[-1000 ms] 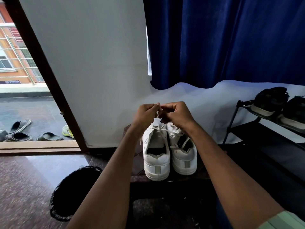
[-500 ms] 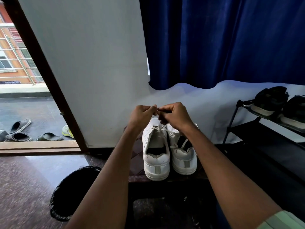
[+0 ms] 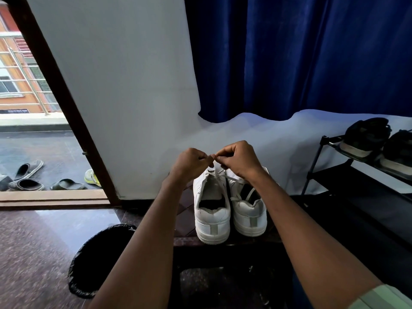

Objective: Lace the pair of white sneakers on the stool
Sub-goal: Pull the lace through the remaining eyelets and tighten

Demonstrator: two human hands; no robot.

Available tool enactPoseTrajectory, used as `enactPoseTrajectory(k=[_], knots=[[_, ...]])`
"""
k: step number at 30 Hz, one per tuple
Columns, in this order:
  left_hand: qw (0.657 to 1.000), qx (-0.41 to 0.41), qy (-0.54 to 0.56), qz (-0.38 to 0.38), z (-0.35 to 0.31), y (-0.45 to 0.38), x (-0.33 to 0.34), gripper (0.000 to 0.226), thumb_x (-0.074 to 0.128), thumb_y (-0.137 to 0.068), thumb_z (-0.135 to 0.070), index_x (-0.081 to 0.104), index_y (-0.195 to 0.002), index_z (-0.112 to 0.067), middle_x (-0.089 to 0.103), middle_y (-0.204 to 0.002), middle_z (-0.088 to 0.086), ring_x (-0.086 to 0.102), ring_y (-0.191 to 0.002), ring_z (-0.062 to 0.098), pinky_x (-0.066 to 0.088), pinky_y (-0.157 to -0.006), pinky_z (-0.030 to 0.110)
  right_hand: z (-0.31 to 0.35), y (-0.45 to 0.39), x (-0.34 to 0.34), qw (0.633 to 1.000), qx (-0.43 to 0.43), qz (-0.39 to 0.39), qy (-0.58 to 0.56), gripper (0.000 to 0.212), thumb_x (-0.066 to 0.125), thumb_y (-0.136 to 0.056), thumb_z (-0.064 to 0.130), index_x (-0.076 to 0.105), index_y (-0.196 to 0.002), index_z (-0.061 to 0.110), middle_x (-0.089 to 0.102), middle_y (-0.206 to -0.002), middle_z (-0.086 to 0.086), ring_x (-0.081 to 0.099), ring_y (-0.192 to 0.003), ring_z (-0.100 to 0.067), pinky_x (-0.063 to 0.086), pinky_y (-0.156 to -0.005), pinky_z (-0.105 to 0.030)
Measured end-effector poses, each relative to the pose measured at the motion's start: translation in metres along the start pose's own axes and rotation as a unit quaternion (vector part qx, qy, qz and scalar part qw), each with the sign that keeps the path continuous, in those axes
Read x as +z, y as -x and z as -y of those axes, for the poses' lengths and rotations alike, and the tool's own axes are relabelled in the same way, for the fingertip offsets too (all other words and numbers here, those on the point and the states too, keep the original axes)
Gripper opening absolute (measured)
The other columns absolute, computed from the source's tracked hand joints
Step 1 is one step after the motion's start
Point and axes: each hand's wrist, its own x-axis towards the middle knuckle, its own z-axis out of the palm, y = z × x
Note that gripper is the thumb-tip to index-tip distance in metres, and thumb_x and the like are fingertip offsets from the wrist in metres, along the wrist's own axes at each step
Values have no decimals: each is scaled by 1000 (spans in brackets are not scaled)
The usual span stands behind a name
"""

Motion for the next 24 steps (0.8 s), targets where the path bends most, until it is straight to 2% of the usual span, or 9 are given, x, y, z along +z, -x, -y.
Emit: enactPoseTrajectory(k=[2,4,5,7,9,11,14,18,24], knots=[[996,-47,-30,76,3,2,-3,35,73,-87,-49,79,-88,-14,73,-82,5,64,-70,22,47,-62,28,-2,0,1,998,1,1,62,4,84,-85,15,83,-88,12,76,-75,1,66,-61,-3,54,-67,-22],[981,-113,-3,157,3,6,-7,35,78,-85,-39,75,-94,-5,68,-85,10,62,-65,19,50,-58,26,-2,2,5,996,2,9,93,3,82,-84,16,83,-85,15,78,-79,1,67,-68,-5,52,-71,-21],[977,-133,20,167,2,8,-9,28,79,-84,-30,73,-92,-3,64,-81,11,59,-58,15,48,-54,23,-2,3,7,995,3,14,103,3,80,-84,17,83,-84,16,78,-80,2,67,-70,-6,50,-69,-20],[978,-147,24,147,1,12,-14,19,79,-83,-21,69,-83,-5,57,-69,11,49,-42,10,40,-43,17,0,5,10,993,6,24,116,5,78,-82,17,83,-81,17,78,-80,2,66,-70,-7,45,-63,-16],[980,-154,7,122,0,13,-17,16,78,-81,-16,71,-81,-1,56,-61,9,46,-34,9,35,-38,15,1,6,14,991,13,33,128,7,77,-80,16,83,-79,16,78,-79,1,67,-71,-10,46,-64,-19],[979,-169,15,115,0,11,-18,20,73,-81,-8,75,-93,8,60,-65,11,50,-33,8,36,-38,15,1,6,18,989,23,41,141,7,75,-77,15,82,-76,16,78,-77,0,70,-74,-15,53,-69,-25],[975,-180,44,125,-1,15,-19,30,65,-84,3,74,-113,6,64,-83,14,57,-34,7,42,-37,15,2,7,23,986,34,49,159,7,74,-72,18,80,-71,18,76,-71,2,71,-73,-19,59,-70,-32],[968,-200,94,117,-4,19,-21,33,56,-88,12,73,-115,3,58,-75,10,54,-31,5,42,-35,15,2,7,29,984,34,47,170,8,72,-69,18,79,-70,18,75,-69,0,70,-71,-22,61,-67,-35],[964,-220,106,104,-3,19,-20,33,56,-87,12,74,-114,3,58,-73,9,55,-32,8,45,-36,17,-1,4,34,984,36,41,168,8,71,-69,17,79,-68,15,74,-67,-3,70,-68,-22,61,-65,-35]])
